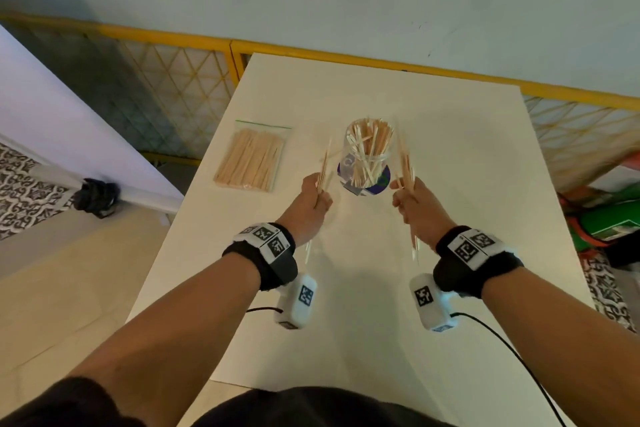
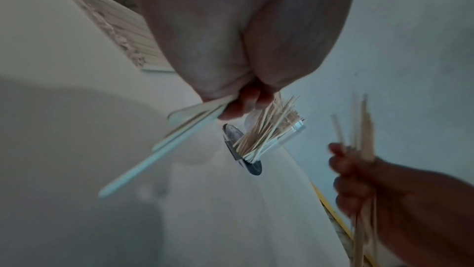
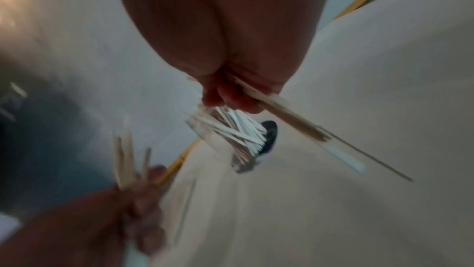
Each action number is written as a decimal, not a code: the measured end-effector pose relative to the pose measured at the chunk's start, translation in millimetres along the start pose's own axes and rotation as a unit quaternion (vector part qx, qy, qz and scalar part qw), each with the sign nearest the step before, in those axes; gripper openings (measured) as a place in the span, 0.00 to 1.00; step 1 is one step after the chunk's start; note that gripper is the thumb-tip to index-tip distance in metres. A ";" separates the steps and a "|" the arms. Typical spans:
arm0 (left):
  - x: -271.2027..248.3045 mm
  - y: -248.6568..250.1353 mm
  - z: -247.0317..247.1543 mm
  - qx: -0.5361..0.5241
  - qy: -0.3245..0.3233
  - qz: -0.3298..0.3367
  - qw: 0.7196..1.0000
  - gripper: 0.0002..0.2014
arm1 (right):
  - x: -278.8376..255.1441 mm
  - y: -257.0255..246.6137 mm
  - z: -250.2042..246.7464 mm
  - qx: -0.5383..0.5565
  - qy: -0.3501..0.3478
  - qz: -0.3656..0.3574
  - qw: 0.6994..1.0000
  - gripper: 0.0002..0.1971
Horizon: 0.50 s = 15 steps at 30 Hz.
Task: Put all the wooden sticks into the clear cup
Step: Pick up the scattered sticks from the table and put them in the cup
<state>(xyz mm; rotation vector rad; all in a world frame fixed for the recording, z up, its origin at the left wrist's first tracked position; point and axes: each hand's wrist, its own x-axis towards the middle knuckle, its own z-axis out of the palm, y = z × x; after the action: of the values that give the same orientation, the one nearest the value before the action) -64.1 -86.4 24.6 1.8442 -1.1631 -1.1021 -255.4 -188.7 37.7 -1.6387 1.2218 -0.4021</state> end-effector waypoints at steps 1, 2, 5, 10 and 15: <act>4.3 2.1 0.6 -0.017 0.019 0.006 1.000 0.20 | 3.2 -10.4 -3.6 0.041 0.017 -0.019 0.999 0.06; 7.2 5.9 1.7 -0.037 0.041 0.011 0.998 0.18 | 7.5 -21.3 -7.8 0.083 0.031 -0.036 0.995 0.06; 18.2 22.4 4.8 -0.096 0.122 0.015 0.988 0.17 | 22.5 -56.5 -20.5 0.183 0.059 -0.070 0.979 0.09; 62.3 50.0 -4.8 -0.116 0.249 0.043 0.961 0.15 | 55.7 -108.0 -36.1 0.275 0.070 -0.118 0.952 0.11; 95.9 82.5 -30.3 0.002 0.283 0.119 0.952 0.17 | 84.2 -121.1 -38.7 0.302 0.067 -0.110 0.945 0.11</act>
<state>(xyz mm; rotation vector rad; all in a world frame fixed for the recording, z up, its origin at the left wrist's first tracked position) -41.9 -202.0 79.9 1.7949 -1.0017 -0.3900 -184.7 -283.4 134.0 -1.2224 0.8866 -0.9421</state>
